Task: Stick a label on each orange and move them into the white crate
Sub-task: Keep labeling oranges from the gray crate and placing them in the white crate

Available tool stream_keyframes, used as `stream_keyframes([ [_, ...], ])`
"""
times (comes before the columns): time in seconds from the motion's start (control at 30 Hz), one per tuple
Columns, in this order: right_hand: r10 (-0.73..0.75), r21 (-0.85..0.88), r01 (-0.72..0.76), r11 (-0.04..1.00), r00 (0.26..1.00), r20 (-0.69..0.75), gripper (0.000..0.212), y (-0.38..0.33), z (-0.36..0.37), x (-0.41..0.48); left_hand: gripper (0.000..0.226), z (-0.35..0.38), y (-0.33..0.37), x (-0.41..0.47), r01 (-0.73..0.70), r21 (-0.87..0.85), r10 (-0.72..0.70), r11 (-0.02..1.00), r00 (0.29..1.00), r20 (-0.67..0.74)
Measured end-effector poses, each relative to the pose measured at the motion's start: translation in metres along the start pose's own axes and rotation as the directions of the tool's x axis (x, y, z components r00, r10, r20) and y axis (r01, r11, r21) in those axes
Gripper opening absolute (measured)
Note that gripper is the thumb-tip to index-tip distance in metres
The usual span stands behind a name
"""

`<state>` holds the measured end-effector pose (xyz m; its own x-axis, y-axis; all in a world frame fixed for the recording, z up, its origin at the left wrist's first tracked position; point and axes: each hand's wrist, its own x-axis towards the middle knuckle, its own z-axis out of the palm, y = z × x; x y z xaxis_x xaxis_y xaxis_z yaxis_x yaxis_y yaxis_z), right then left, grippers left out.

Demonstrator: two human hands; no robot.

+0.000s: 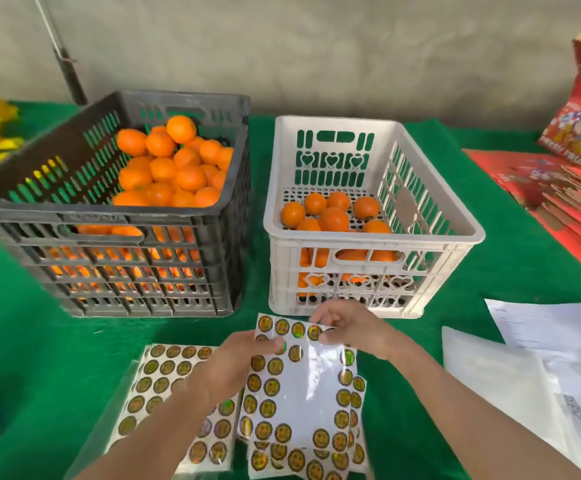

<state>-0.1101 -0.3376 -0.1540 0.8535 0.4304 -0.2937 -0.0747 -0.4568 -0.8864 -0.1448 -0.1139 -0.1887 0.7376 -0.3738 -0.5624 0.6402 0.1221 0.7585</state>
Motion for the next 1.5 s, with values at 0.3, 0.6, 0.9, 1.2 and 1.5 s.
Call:
stream_keyframes([
  [0.3, -0.443, -0.554, 0.349, 0.755, 0.895, -0.04, 0.011, 0.012, 0.052, -0.008, 0.02, 0.004, -0.01, -0.004, 0.015, 0.006, -0.013, 1.0, 0.979, -0.201],
  [0.6, -0.555, -0.676, 0.438, 0.593, 0.83, 0.051, 0.008, 0.016, 0.058, -0.022, 0.018, 0.005, -0.016, 0.001, 0.087, 0.101, -0.076, 0.991, 0.992, -0.1],
  [0.9, -0.418, -0.309, 0.327, 0.893, 0.855, -0.306, 0.017, -0.006, 0.044, -0.012, 0.048, 0.011, -0.035, 0.014, 0.002, 0.652, 0.242, 0.758, 0.928, -0.284],
  [1.2, -0.727, -0.226, 0.714, 0.663, 0.54, -0.424, 0.005, -0.15, 0.045, 0.019, 0.041, 0.009, 0.045, -0.052, -0.549, 0.802, 0.934, 0.234, 0.356, -0.029],
  [1.5, -0.562, -0.485, 0.415, 0.769, 0.802, -0.205, 0.064, -0.232, 0.034, 0.155, 0.022, -0.081, 0.23, -0.07, -0.224, 0.927, 0.924, 0.301, 0.308, -0.226],
])
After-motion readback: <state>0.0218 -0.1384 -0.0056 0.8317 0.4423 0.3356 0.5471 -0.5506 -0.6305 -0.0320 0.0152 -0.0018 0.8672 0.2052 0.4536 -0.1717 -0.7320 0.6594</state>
